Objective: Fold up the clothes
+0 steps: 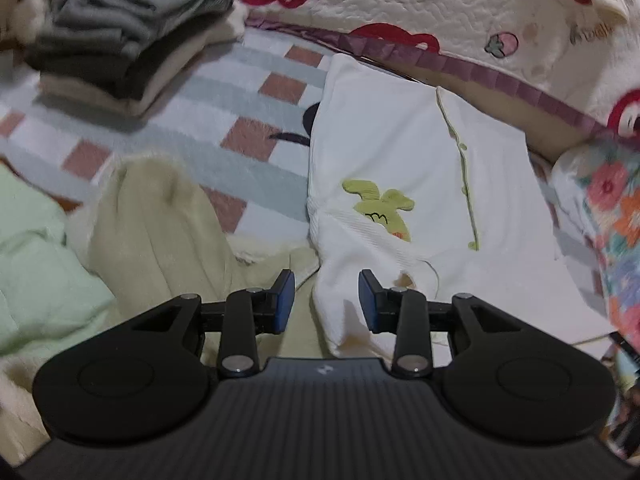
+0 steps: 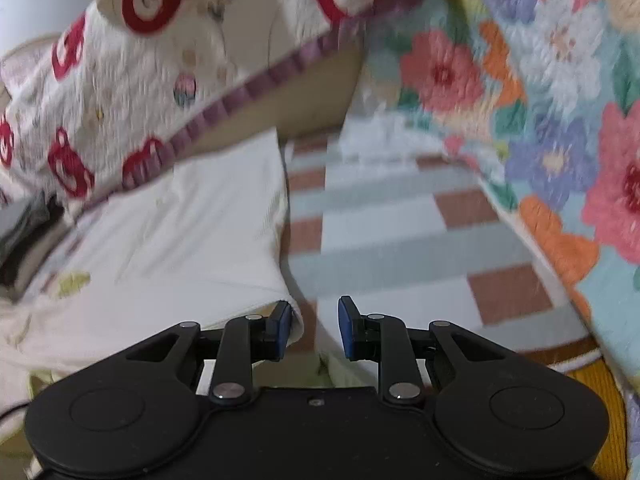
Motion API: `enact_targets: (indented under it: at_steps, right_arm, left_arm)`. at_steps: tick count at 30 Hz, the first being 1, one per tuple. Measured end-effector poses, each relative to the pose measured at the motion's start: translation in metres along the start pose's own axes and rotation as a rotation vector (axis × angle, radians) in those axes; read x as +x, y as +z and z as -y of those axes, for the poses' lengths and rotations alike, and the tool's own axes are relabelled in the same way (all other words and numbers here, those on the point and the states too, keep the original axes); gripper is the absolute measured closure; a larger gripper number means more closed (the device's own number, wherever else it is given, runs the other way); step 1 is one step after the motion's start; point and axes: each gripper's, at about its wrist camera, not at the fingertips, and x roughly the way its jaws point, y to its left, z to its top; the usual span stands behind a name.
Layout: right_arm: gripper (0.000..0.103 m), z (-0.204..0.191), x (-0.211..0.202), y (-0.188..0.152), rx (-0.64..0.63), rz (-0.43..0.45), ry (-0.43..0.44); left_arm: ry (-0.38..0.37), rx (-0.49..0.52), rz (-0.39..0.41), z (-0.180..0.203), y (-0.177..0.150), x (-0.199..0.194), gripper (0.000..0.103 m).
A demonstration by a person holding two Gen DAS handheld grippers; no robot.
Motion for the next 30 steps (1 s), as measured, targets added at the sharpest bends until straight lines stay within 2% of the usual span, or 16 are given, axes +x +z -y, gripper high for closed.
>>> enact_targets:
  at_steps: [3, 5, 7, 9, 11, 14, 17, 18, 19, 21, 22, 24, 26, 28, 29, 30]
  right_arm:
    - [0.076, -0.005, 0.009, -0.003, -0.039, -0.029, -0.079]
    - [0.076, -0.006, 0.016, -0.006, -0.044, -0.051, -0.105]
    - [0.076, -0.008, 0.014, -0.004, -0.021, -0.037, -0.092]
    - [0.076, -0.012, 0.011, -0.001, -0.042, -0.022, -0.101]
    - [0.076, -0.012, 0.009, 0.000, -0.054, -0.021, -0.108]
    - [0.076, -0.009, 0.003, -0.002, -0.040, -0.015, -0.118]
    - [0.076, 0.001, 0.000, -0.003, 0.000, -0.006, -0.134]
    - [0.076, 0.004, 0.000, -0.004, 0.014, -0.003, -0.139]
    - [0.077, 0.007, -0.001, -0.004, 0.027, 0.000, -0.144]
    - [0.077, 0.014, -0.002, -0.004, 0.062, 0.001, -0.136]
    - [0.077, 0.018, -0.003, -0.002, 0.083, -0.002, -0.123]
    - [0.077, 0.021, -0.003, 0.000, 0.095, -0.004, -0.103]
    - [0.076, 0.018, -0.003, 0.001, 0.076, -0.006, -0.088]
    - [0.076, 0.016, -0.001, -0.002, 0.073, -0.013, -0.061]
    - [0.076, 0.015, 0.001, -0.004, 0.075, -0.017, -0.052]
    - [0.076, 0.014, 0.005, -0.006, 0.077, -0.022, -0.052]
  left_arm:
    - [0.032, 0.075, 0.046, 0.011, 0.003, 0.002, 0.069]
    - [0.001, 0.151, 0.066, 0.027, 0.012, 0.005, 0.063]
    - [-0.124, 0.105, 0.005, 0.038, 0.026, 0.019, 0.050]
    - [-0.222, -0.014, -0.084, 0.046, 0.035, 0.047, 0.050]
    - [-0.184, -0.024, -0.148, 0.060, 0.037, 0.078, 0.050]
    - [-0.058, 0.061, -0.253, 0.080, 0.030, 0.129, 0.050]
    - [-0.137, 0.050, -0.350, 0.086, 0.025, 0.163, 0.050]
    - [-0.176, 0.056, -0.376, 0.090, 0.022, 0.172, 0.053]
    - [-0.185, 0.079, -0.385, 0.096, 0.020, 0.176, 0.066]
    - [-0.161, 0.207, -0.331, 0.113, 0.014, 0.170, 0.092]
    - [-0.145, 0.288, -0.280, 0.123, 0.011, 0.162, 0.092]
    - [-0.094, 0.417, -0.084, 0.141, 0.006, 0.128, 0.092]
    - [-0.041, 0.485, 0.095, 0.151, 0.000, 0.097, 0.092]
    - [0.020, 0.545, 0.248, 0.157, -0.008, 0.071, 0.083]
    - [0.055, 0.573, 0.230, 0.157, -0.010, 0.071, 0.060]
    - [0.087, 0.572, 0.167, 0.155, -0.009, 0.075, 0.050]
